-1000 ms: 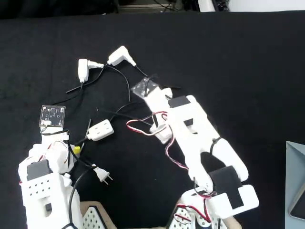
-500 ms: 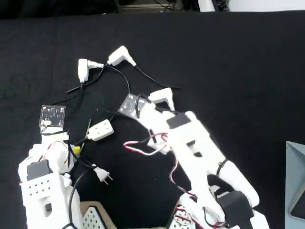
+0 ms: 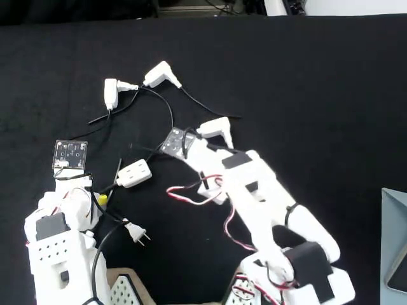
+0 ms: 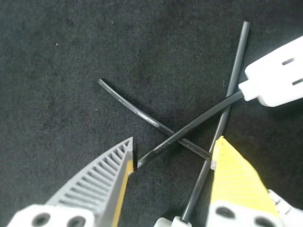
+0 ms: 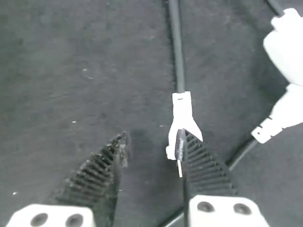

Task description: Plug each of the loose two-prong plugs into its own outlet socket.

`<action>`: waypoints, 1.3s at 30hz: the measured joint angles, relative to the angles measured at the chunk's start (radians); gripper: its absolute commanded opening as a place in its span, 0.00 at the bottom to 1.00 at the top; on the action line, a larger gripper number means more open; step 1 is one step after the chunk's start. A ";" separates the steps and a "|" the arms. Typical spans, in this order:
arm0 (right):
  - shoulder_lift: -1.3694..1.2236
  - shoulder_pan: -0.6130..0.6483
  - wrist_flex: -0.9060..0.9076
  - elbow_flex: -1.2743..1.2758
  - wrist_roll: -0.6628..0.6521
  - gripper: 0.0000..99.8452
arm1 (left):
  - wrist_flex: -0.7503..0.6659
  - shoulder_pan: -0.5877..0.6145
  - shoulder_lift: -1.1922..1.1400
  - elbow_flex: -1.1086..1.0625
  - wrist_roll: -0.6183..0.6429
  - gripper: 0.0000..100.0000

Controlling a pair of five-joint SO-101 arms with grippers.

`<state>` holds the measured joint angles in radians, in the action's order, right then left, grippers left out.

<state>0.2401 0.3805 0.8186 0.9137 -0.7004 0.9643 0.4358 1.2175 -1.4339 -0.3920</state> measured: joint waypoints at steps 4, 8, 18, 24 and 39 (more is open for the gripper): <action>-0.009 -0.005 0.000 -0.017 0.000 0.17 | 0.000 0.000 0.000 0.000 0.000 0.26; -0.009 -0.025 0.000 -0.017 0.000 0.17 | 0.000 0.000 0.000 0.000 0.000 0.26; -0.017 -0.040 0.000 -0.028 -0.020 0.17 | 0.000 0.000 0.000 0.000 0.000 0.26; -0.017 -0.080 0.000 -0.029 -0.052 0.17 | 0.000 0.000 0.000 0.000 0.000 0.26; -0.150 -0.097 -0.117 -0.063 -0.055 0.01 | 0.000 0.000 0.000 0.000 0.000 0.26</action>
<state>0.0898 0.2839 0.7020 0.8508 -0.7557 0.9643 0.4358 1.2175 -1.4339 -0.3920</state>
